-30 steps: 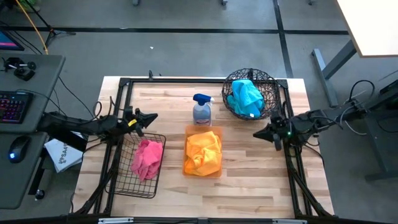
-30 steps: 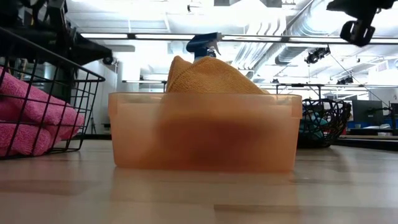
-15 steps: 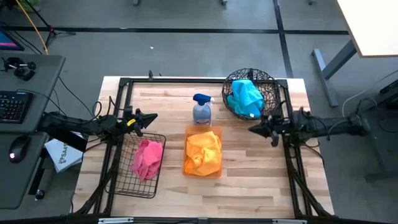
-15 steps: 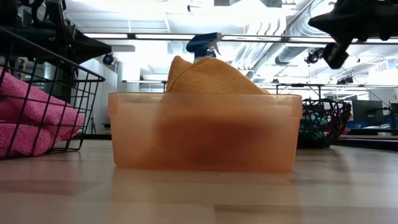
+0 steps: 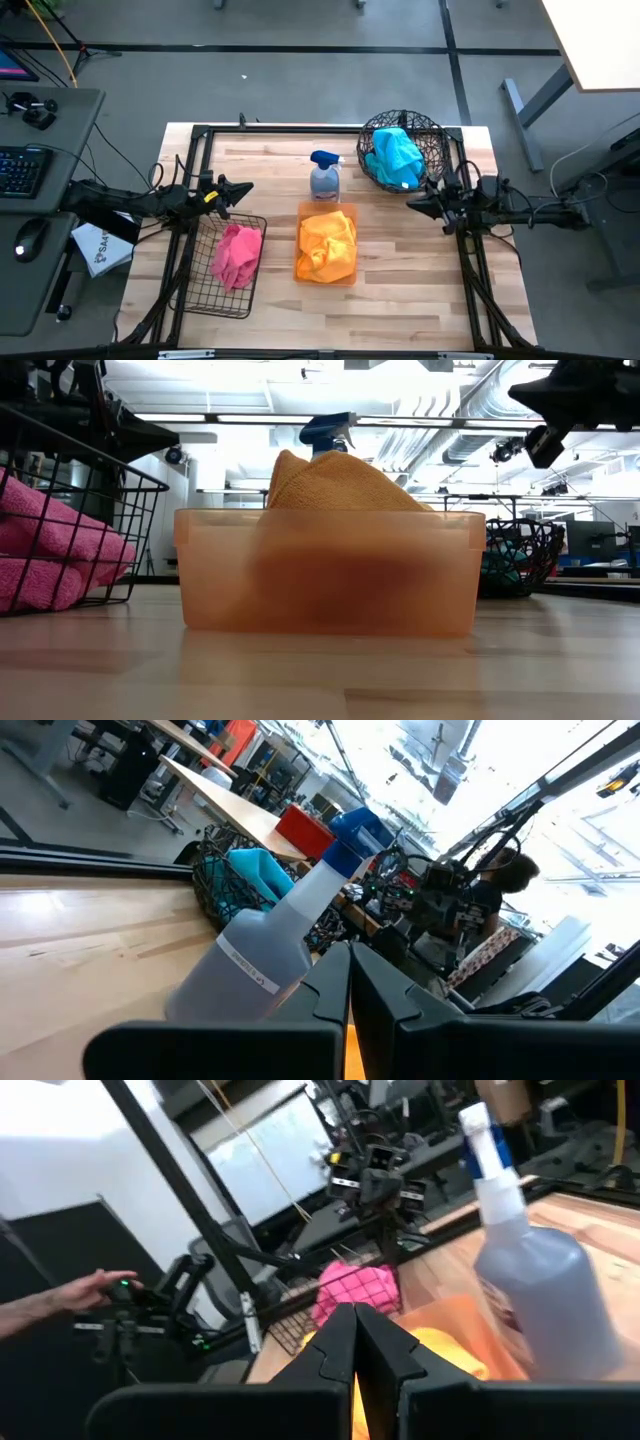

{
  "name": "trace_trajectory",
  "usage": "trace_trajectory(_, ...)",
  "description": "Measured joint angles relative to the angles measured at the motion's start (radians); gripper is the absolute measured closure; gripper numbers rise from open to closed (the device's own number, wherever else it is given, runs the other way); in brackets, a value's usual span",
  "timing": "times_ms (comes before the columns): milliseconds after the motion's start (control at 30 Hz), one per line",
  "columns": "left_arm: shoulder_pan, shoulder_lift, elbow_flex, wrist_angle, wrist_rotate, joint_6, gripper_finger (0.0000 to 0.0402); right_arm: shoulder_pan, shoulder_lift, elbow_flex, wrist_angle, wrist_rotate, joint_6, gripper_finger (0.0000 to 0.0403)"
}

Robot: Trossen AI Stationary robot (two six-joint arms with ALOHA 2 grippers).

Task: Sort microfiber towel by color & place in baskets
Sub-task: Return to Home Position

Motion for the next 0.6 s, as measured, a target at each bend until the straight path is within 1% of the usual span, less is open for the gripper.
trace_trajectory(133, 0.000, 0.000, 0.000, 0.000, 0.000, 0.000, 0.0401, 0.057, -0.016, -0.099, 0.146, 0.048, 0.006, 0.0403)
trace_trajectory(200, 0.000, 0.000, 0.000, 0.000, 0.000, 0.000, 0.0401, 0.068, -0.023, -0.124, 0.188, 0.062, -0.018, 0.0403)
trace_trajectory(400, 0.000, 0.000, 0.000, 0.000, 0.000, 0.000, 0.0401, 0.066, -0.059, -0.178, 0.205, 0.075, -0.034, 0.0403)
trace_trajectory(467, 0.000, 0.000, 0.000, -0.001, 0.000, 0.000, 0.0401, 0.066, -0.075, -0.215, 0.258, 0.092, -0.042, 0.0403)
trace_trajectory(600, 0.000, 0.000, 0.000, -0.005, 0.001, 0.000, 0.0401, 0.066, -0.099, -0.215, 0.253, 0.119, -0.071, 0.0403)
